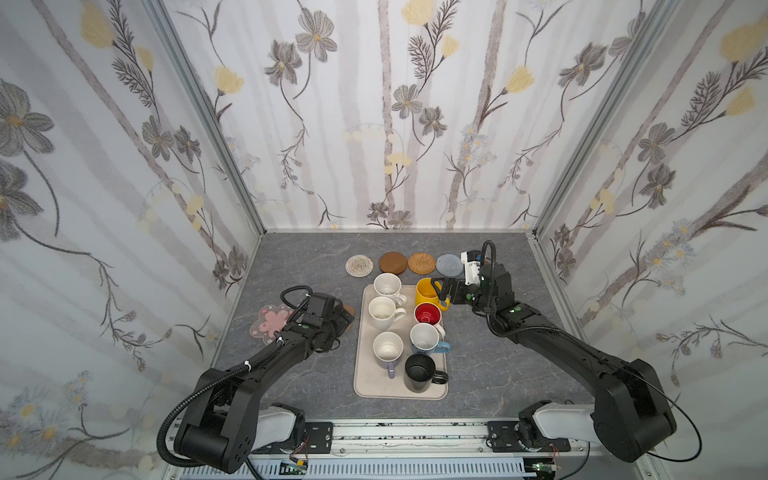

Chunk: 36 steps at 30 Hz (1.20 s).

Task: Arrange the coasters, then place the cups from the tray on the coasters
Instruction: 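Lower the left gripper onto the paw-print coaster and push it away from the robot, then push the paw-print coaster with the left gripper up beside the zigzag coaster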

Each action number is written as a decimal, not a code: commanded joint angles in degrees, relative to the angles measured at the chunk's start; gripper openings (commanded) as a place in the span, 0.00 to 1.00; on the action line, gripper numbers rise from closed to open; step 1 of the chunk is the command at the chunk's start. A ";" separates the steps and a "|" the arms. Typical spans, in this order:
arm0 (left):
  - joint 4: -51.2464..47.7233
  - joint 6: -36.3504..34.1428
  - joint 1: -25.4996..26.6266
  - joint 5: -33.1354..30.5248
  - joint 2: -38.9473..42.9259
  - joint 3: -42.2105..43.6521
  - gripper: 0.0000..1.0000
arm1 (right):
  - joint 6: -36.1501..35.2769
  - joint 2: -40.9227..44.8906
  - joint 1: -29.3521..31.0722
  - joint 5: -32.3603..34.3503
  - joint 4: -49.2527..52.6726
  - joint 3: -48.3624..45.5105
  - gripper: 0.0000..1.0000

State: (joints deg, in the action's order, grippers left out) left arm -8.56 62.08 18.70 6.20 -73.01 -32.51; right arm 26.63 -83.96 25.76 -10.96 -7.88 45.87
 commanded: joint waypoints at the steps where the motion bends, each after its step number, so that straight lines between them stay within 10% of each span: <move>1: 3.69 3.37 0.37 1.17 -0.85 1.27 0.89 | -0.63 0.84 0.45 2.41 1.40 0.31 1.00; 36: 15.22 0.54 -11.58 1.98 -23.26 -11.46 0.85 | -2.26 -2.71 3.94 6.28 8.30 5.89 1.00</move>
State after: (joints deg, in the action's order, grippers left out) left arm 9.98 63.00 7.38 9.76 -94.59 -42.48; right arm 25.12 -85.17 29.54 -4.08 0.58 49.89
